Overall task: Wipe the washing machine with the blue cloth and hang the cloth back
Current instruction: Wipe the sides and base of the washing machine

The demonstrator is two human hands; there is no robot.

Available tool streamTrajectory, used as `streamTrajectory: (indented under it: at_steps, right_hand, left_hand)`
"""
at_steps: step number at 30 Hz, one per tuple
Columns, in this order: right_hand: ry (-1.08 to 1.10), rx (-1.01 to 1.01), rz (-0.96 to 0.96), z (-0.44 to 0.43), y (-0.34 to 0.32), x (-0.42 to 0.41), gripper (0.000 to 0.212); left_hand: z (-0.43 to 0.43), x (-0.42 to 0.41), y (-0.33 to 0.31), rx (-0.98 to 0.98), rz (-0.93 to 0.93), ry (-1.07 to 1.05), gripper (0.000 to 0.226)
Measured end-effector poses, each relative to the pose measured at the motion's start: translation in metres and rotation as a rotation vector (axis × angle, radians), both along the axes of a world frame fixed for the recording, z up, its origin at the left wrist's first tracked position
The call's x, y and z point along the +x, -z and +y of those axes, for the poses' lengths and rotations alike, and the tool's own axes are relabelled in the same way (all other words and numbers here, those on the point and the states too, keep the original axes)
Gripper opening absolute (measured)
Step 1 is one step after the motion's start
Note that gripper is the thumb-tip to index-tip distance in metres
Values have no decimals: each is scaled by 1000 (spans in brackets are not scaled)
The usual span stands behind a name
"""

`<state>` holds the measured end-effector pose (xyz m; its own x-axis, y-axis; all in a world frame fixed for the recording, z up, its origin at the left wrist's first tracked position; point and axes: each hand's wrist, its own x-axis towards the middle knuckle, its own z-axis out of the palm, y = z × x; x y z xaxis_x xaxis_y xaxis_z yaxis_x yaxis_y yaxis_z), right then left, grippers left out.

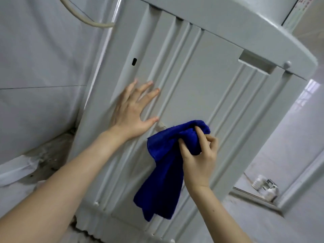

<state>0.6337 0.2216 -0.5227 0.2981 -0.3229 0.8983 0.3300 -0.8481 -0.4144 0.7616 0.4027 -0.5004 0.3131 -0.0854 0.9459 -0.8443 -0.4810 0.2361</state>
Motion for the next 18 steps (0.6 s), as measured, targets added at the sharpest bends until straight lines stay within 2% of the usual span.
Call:
streamTrajectory:
  at_steps: [4,8,10,13,18]
  right_hand:
    - [44,183,-44,-6,67,-10,56]
    - [48,312,85,8,155,-20,63]
    - [41,326,126,20,175,-17,64]
    - [37,320,106,38,158,-6,60]
    - [38,175,-61,51,60,28,42]
  left_hand:
    - [3,8,2,-7,-169,-14,61]
    - [4,19,8,37,-232,-12,58]
    - [7,26,11,53,-257,-5,57]
    - [11,26,31,30,-221,43,54]
    - [16,25,63,53,-172,81,55]
